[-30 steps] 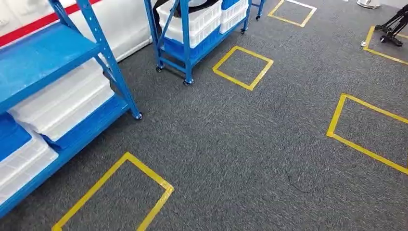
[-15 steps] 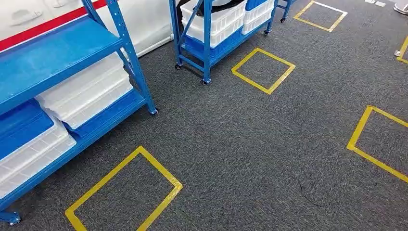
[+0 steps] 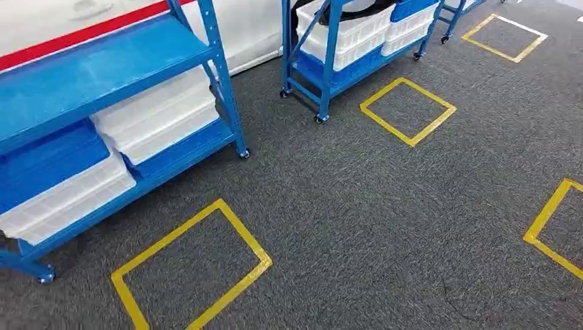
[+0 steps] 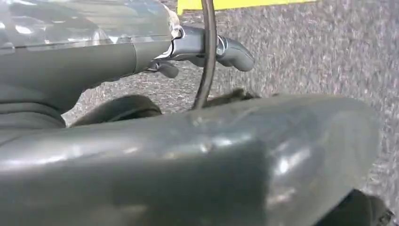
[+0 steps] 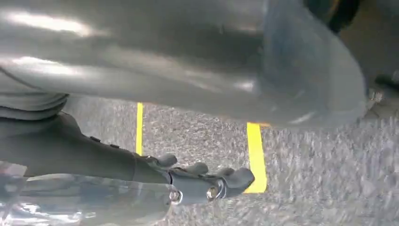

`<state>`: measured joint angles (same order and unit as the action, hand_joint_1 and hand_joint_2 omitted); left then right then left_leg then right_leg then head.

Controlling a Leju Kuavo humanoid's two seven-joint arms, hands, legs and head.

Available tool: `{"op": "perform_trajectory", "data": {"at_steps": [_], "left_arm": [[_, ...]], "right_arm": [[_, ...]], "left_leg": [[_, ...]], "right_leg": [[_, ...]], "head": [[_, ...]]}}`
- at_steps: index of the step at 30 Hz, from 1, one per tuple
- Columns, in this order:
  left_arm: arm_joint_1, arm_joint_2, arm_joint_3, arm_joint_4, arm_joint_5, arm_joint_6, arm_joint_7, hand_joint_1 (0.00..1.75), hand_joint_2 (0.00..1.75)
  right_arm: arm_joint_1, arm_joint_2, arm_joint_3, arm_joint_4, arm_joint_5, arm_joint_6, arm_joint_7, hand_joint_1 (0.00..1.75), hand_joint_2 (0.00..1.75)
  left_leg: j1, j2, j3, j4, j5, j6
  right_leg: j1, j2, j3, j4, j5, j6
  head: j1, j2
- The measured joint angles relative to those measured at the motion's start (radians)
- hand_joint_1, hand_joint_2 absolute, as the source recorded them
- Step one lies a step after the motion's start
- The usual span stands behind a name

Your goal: Take the parts from the cabinet and place them on the table.

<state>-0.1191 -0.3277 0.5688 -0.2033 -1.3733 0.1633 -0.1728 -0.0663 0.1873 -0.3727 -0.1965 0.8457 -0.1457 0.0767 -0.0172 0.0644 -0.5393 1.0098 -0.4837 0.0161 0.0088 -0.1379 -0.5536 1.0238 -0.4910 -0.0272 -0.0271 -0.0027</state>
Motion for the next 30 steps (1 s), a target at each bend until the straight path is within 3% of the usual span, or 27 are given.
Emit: {"op": "perform_trajectory", "data": {"at_steps": [1, 2, 3, 4, 5, 6, 7, 8, 9, 10, 11, 12, 13, 16, 17, 18, 19, 21, 22, 23, 24, 26, 27, 28, 30], "left_arm": [[0.003, 0.001, 0.000, 0.000, 0.001, 0.000, 0.002, 0.00, 0.00], [0.003, 0.000, 0.000, 0.000, 0.002, 0.001, 0.003, 0.00, 0.00], [0.003, 0.001, 0.000, 0.000, 0.002, 0.001, 0.004, 0.00, 0.00], [0.000, 0.000, 0.000, 0.000, 0.003, 0.001, 0.004, 0.00, 0.00], [-0.002, 0.000, 0.000, 0.000, 0.003, 0.001, 0.005, 0.00, 0.00], [-0.001, -0.001, 0.000, 0.000, 0.004, 0.001, 0.005, 0.00, 0.00], [0.001, -0.001, 0.000, 0.000, 0.005, 0.001, 0.005, 0.00, 0.00], [0.003, 0.000, 0.000, 0.000, 0.005, 0.001, 0.007, 0.00, 0.00], [0.004, 0.000, 0.000, 0.000, 0.006, 0.000, 0.008, 0.00, 0.00], [0.004, 0.000, 0.000, 0.000, 0.006, 0.000, 0.008, 0.00, 0.00], [0.003, 0.000, 0.000, 0.000, 0.006, -0.001, 0.008, 0.00, 0.00], [0.003, 0.000, 0.000, 0.000, 0.006, -0.003, 0.010, 0.00, 0.00], [0.002, 0.000, 0.000, 0.000, 0.006, -0.004, 0.011, 0.00, 0.00], [0.004, 0.000, 0.000, 0.000, 0.005, -0.004, 0.012, 0.00, 0.00], [0.005, 0.000, 0.000, 0.000, 0.005, -0.004, 0.013, 0.00, 0.00], [0.005, 0.000, 0.000, 0.000, 0.005, -0.004, 0.013, 0.00, 0.00], [0.003, 0.000, 0.000, 0.000, 0.005, -0.005, 0.013, 0.00, 0.00], [0.000, 0.000, 0.000, 0.000, 0.005, -0.004, 0.013, 0.00, 0.00], [0.002, 0.000, 0.000, 0.000, 0.005, -0.005, 0.013, 0.00, 0.00], [0.004, 0.000, 0.000, 0.000, 0.004, -0.006, 0.014, 0.00, 0.00], [0.005, 0.001, 0.000, 0.000, 0.002, -0.007, 0.015, 0.00, 0.00], [0.005, 0.002, 0.000, 0.000, 0.002, -0.013, 0.016, 0.00, 0.00], [0.004, 0.002, 0.000, 0.000, 0.002, -0.015, 0.016, 0.00, 0.00], [-0.001, 0.002, 0.000, 0.000, 0.002, -0.015, 0.016, 0.00, 0.00], [-0.002, 0.001, 0.000, 0.000, 0.002, -0.015, 0.016, 0.00, 0.00]], "right_arm": [[-0.005, 0.001, 0.003, 0.000, 0.002, 0.001, 0.002, 0.00, 0.00], [-0.004, 0.000, 0.005, 0.000, 0.005, 0.001, 0.007, 0.00, 0.00], [-0.003, 0.000, 0.007, 0.000, 0.008, 0.001, 0.009, 0.00, 0.00], [-0.001, 0.000, 0.009, 0.000, 0.010, 0.002, 0.010, 0.00, 0.00], [0.001, 0.000, 0.010, 0.000, 0.011, 0.003, 0.013, 0.00, 0.00], [0.001, 0.000, 0.010, 0.000, 0.013, 0.004, 0.015, 0.00, 0.00], [0.001, -0.001, 0.010, 0.000, 0.013, 0.004, 0.016, 0.00, 0.00], [0.002, -0.001, 0.010, 0.000, 0.013, 0.004, 0.018, 0.00, 0.00], [0.002, -0.002, 0.011, 0.000, 0.014, 0.004, 0.019, 0.00, 0.00], [0.004, -0.003, 0.011, 0.000, 0.015, 0.004, 0.019, 0.00, 0.00], [0.004, -0.003, 0.011, 0.000, 0.016, 0.004, 0.019, 0.00, 0.00], [0.007, -0.003, 0.011, 0.001, 0.016, 0.005, 0.019, 0.00, 0.00], [0.008, -0.003, 0.011, 0.002, 0.016, 0.008, 0.019, 0.00, 0.00], [-0.003, -0.003, 0.014, 0.002, 0.016, 0.010, 0.019, 0.00, 0.00], [-0.002, -0.003, 0.014, 0.002, 0.016, 0.010, 0.019, 0.00, 0.00], [-0.001, -0.003, 0.014, 0.002, 0.016, 0.011, 0.020, 0.00, 0.00], [0.001, -0.003, 0.014, 0.002, 0.016, 0.013, 0.020, 0.00, 0.00], [0.005, -0.003, 0.015, 0.002, 0.016, 0.013, 0.020, 0.00, 0.00], [0.007, -0.003, 0.015, 0.002, 0.016, 0.013, 0.020, 0.00, 0.00], [0.007, -0.003, 0.015, 0.002, 0.016, 0.013, 0.020, 0.00, 0.00], [0.006, -0.003, 0.015, 0.002, 0.016, 0.013, 0.020, 0.00, 0.00], [0.004, -0.003, 0.015, 0.002, 0.016, 0.014, 0.020, 0.00, 0.00], [0.003, -0.002, 0.015, 0.002, 0.016, 0.014, 0.020, 0.00, 0.00], [0.005, -0.002, 0.016, 0.002, 0.016, 0.015, 0.020, 0.00, 0.00], [0.001, -0.002, 0.016, 0.002, 0.016, 0.016, 0.020, 0.00, 0.00]], "left_leg": [[0.004, -0.015, 0.001, -0.010, 0.007, 0.007], [0.017, -0.028, 0.015, -0.027, 0.022, 0.011], [0.017, -0.037, 0.014, -0.032, 0.027, 0.015], [0.018, -0.049, 0.009, -0.032, 0.033, 0.020], [0.019, -0.063, 0.004, -0.032, 0.036, 0.019], [0.019, -0.076, 0.001, -0.031, 0.037, 0.019], [0.019, -0.089, -0.001, -0.030, 0.038, 0.017], [0.020, -0.103, -0.002, -0.027, 0.039, 0.016], [0.022, -0.118, -0.004, -0.022, 0.038, 0.014], [0.026, -0.133, -0.004, -0.016, 0.035, 0.009], [0.029, -0.147, -0.005, -0.008, 0.031, 0.003], [0.030, -0.157, -0.011, -0.001, 0.026, -0.005], [0.026, -0.166, -0.017, 0.012, 0.024, -0.013], [0.031, -0.184, -0.027, 0.000, 0.033, -0.032], [0.032, -0.189, -0.030, 0.003, 0.031, -0.036], [0.028, -0.127, -0.038, 0.028, 0.011, -0.038], [0.028, -0.094, -0.066, 0.087, -0.028, -0.041], [0.029, -0.075, -0.143, 0.252, -0.109, -0.046], [0.029, -0.072, -0.171, 0.318, -0.129, -0.047], [0.029, -0.071, -0.175, 0.331, -0.122, -0.045], [0.029, -0.070, -0.155, 0.296, -0.095, -0.041], [0.024, -0.053, -0.061, 0.127, -0.012, -0.026], [0.012, 0.006, -0.010, 0.034, 0.015, -0.007], [0.003, 0.032, -0.005, 0.011, -0.001, -0.003], [0.000, 0.010, -0.012, 0.008, 0.007, -0.001]], "right_leg": [[0.001, -0.013, 0.006, -0.002, 0.001, 0.005], [0.001, -0.004, 0.006, 0.001, -0.007, 0.013], [-0.004, 0.057, -0.001, 0.026, -0.029, 0.020], [-0.009, 0.102, -0.026, 0.081, -0.069, 0.024], [-0.014, 0.127, -0.064, 0.165, -0.114, 0.028], [-0.017, 0.133, -0.100, 0.241, -0.145, 0.032], [-0.020, 0.134, -0.122, 0.284, -0.153, 0.036], [-0.024, 0.134, -0.124, 0.284, -0.138, 0.039], [-0.029, 0.135, -0.105, 0.240, -0.100, 0.043], [-0.033, 0.140, -0.066, 0.160, -0.049, 0.046], [-0.040, 0.159, -0.021, 0.067, -0.003, 0.050], [-0.046, 0.212, 0.003, 0.020, -0.011, 0.054], [-0.036, 0.210, -0.003, 0.014, -0.007, 0.044], [-0.030, 0.181, -0.005, 0.020, -0.004, 0.022], [-0.035, 0.171, -0.004, 0.013, 0.000, 0.014], [-0.034, 0.154, -0.004, 0.009, 0.002, 0.002], [-0.032, 0.142, -0.006, 0.009, 0.002, -0.006], [-0.024, 0.110, -0.010, 0.009, 0.001, -0.010], [-0.021, 0.094, -0.010, 0.010, 0.000, -0.011], [-0.019, 0.081, -0.010, 0.010, 0.000, -0.011], [-0.016, 0.068, -0.009, 0.010, -0.001, -0.012], [-0.011, 0.045, -0.003, 0.010, -0.003, -0.014], [-0.009, 0.035, 0.000, 0.010, -0.004, -0.013], [-0.003, 0.024, 0.000, 0.011, -0.008, -0.008], [-0.007, 0.005, 0.000, 0.010, -0.007, 0.003]], "head": [[0.000, 0.000], [0.000, 0.000], [0.000, 0.000], [0.000, 0.000], [0.000, 0.000], [0.000, 0.000], [0.000, 0.000], [0.000, 0.000], [0.000, 0.000], [0.000, 0.000], [0.000, 0.000], [0.000, 0.000], [0.000, 0.000], [0.000, 0.000], [0.000, 0.000], [0.000, 0.000], [0.000, 0.000], [0.000, 0.000], [0.000, 0.000], [0.000, 0.000], [0.000, 0.000], [0.000, 0.000], [0.000, 0.000], [0.000, 0.000], [0.000, 0.000]]}}
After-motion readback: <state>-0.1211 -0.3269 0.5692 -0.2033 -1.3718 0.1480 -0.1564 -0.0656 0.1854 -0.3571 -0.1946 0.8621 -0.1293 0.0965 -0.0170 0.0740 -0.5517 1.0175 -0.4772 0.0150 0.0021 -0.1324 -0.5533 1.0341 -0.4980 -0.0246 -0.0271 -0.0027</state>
